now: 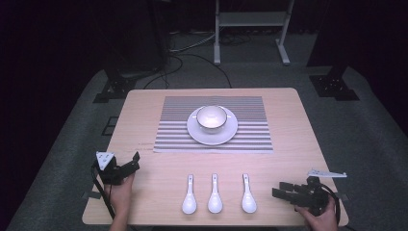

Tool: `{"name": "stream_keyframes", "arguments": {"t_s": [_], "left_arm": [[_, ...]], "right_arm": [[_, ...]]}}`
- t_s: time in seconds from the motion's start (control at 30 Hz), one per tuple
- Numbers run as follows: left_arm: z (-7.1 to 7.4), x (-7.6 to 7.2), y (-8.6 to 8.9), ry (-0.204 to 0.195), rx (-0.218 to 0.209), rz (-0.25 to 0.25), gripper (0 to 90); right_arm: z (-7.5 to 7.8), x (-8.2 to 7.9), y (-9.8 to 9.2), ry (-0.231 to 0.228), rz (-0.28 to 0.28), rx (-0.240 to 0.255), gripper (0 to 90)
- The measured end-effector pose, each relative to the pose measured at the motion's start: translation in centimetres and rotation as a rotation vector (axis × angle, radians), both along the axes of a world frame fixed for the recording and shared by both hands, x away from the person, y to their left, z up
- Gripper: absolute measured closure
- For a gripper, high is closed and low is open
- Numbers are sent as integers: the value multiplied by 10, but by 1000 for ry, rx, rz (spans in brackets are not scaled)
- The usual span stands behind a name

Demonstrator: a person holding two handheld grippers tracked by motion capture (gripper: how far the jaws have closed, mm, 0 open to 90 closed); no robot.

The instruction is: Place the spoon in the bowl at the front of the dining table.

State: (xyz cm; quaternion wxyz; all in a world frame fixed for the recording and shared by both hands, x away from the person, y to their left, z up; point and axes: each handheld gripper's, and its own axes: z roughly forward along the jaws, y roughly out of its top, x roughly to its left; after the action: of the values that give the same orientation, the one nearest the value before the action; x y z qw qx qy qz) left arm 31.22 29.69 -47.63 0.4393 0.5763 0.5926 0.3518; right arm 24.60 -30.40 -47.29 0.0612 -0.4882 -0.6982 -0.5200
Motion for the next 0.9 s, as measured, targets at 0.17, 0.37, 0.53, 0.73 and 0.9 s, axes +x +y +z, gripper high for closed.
{"name": "stream_keyframes", "arguments": {"t_s": [0.17,0.37,0.53,0.73,0.9], "left_arm": [[0,0,-1,-1,10,0,11],[0,0,-1,-3,7,2,11],[0,0,-1,-2,8,0,11],[0,0,-1,-4,6,-1,11],[0,0,-1,-3,9,-2,11]], "right_arm": [[1,2,4,2,10,-1,298],[2,6,8,5,24,-2,296],[3,9,12,11,37,-8,296],[3,14,20,17,62,-27,296],[5,18,28,15,81,-37,296]]}}
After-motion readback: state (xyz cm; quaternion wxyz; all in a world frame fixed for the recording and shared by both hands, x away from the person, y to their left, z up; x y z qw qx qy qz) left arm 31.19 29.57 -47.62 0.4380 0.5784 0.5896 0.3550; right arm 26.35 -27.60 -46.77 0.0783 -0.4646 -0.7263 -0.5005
